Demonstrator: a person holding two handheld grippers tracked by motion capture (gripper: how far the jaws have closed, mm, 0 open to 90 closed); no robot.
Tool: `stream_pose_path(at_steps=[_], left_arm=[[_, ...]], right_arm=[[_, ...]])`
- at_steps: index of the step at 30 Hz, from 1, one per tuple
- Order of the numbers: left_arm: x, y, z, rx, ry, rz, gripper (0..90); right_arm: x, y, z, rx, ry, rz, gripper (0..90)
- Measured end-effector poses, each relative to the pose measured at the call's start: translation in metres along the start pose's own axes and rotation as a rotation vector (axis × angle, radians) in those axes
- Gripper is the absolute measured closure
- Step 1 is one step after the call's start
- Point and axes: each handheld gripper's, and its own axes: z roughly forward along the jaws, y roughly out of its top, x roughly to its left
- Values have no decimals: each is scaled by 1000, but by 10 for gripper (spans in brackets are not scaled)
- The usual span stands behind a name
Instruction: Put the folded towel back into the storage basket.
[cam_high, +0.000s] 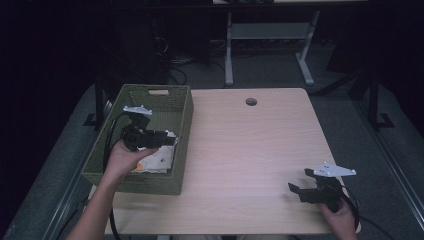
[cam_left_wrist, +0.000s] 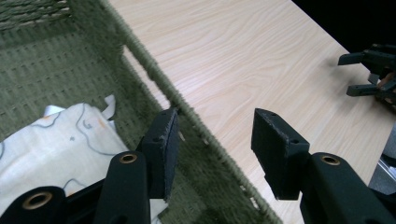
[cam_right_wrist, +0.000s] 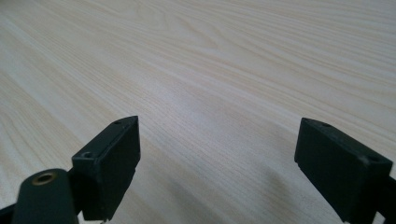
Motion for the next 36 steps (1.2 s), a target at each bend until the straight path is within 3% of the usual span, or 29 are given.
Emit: stream_pose_path(at_steps=[6,20,36], left_arm=[[-13,3,4,-8,13,19,507],[-56,11,21,-28,-32,83,469],[-91,-1,54,-19,-88,100,427]], right_arm=[[0,0,-1,-4,1,-5,139],[0,0,-2,-8,4,-8,138],[2,0,-4,-12,0,-10,139]])
